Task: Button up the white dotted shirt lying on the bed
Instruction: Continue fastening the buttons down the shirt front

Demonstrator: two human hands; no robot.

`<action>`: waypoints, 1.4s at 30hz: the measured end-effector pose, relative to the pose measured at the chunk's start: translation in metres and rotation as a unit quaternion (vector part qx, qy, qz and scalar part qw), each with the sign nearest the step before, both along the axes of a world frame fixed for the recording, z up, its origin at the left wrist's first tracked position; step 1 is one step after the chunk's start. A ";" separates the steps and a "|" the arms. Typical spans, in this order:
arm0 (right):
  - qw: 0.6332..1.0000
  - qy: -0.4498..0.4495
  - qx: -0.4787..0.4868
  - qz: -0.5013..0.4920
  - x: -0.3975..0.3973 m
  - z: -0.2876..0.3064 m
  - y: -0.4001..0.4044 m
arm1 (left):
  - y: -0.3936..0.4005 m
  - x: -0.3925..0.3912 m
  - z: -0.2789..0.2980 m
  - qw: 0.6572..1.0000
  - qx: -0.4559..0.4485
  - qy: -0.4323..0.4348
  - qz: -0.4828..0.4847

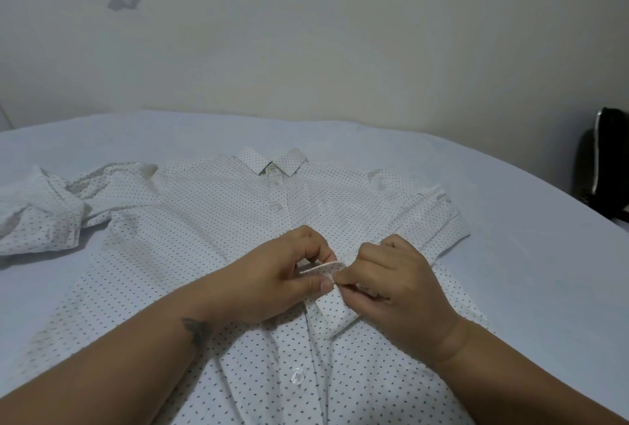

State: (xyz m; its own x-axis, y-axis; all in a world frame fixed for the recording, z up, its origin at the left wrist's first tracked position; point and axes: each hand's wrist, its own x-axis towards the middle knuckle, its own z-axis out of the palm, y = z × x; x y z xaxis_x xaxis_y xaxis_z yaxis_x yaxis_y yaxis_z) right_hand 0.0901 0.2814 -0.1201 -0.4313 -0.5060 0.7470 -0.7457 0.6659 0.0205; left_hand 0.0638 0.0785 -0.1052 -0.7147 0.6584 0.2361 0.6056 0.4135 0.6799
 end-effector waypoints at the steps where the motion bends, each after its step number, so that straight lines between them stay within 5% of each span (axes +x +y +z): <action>1: 1.000 0.003 0.007 -0.001 0.000 0.000 0.000 | 0.000 0.000 0.000 1.000 -0.012 0.010 -0.003; 7: 1.000 -0.012 0.020 -0.004 0.001 0.000 0.000 | 0.001 0.002 -0.003 0.990 -0.082 0.116 0.002; 16: 0.946 -0.276 -0.168 -0.003 -0.003 -0.004 0.003 | 0.004 0.005 -0.003 0.988 -0.050 0.137 0.048; 37: 0.968 -0.211 -0.133 0.025 -0.002 -0.001 0.006 | 0.011 0.011 -0.001 0.965 -0.057 0.224 0.124; 42: 0.972 -0.183 -0.147 -0.025 -0.001 -0.002 0.002 | 0.013 0.011 0.001 0.942 -0.070 0.300 0.138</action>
